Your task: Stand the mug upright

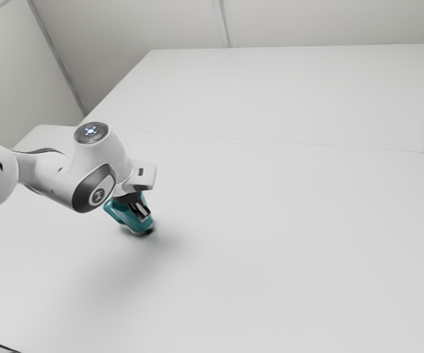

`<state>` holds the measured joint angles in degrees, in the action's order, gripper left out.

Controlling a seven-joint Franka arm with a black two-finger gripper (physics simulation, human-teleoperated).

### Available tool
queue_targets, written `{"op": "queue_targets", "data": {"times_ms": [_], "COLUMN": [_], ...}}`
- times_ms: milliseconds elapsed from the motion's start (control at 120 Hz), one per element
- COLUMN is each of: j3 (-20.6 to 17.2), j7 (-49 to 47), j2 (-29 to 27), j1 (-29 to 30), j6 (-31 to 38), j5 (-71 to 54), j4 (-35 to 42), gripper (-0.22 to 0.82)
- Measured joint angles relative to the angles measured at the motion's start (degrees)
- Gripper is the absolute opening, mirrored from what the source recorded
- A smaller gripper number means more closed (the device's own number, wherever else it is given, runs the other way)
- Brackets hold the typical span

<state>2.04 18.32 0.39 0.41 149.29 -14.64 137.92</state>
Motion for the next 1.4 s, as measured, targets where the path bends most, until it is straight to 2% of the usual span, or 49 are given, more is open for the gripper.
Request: {"op": "queue_targets", "data": {"times_ms": [650, 1092, 1258, 1400], "j3": [-0.3, -0.3, -0.4, -0.4], "j7": [0.6, 0.8, 0.9, 0.8], "j2": [-0.9, -4.6, -5.5, -3.8], "j1": [1.4, -2.7, -2.8, -3.4], "j6": [-2.8, -6.0, -9.4, -16.2], "j5": [0.5, 0.6, 0.8, 3.6], "j4": [-1.7, -3.7, -8.4, -18.4], "gripper": [0.21, 0.3, 0.3, 0.34]}}
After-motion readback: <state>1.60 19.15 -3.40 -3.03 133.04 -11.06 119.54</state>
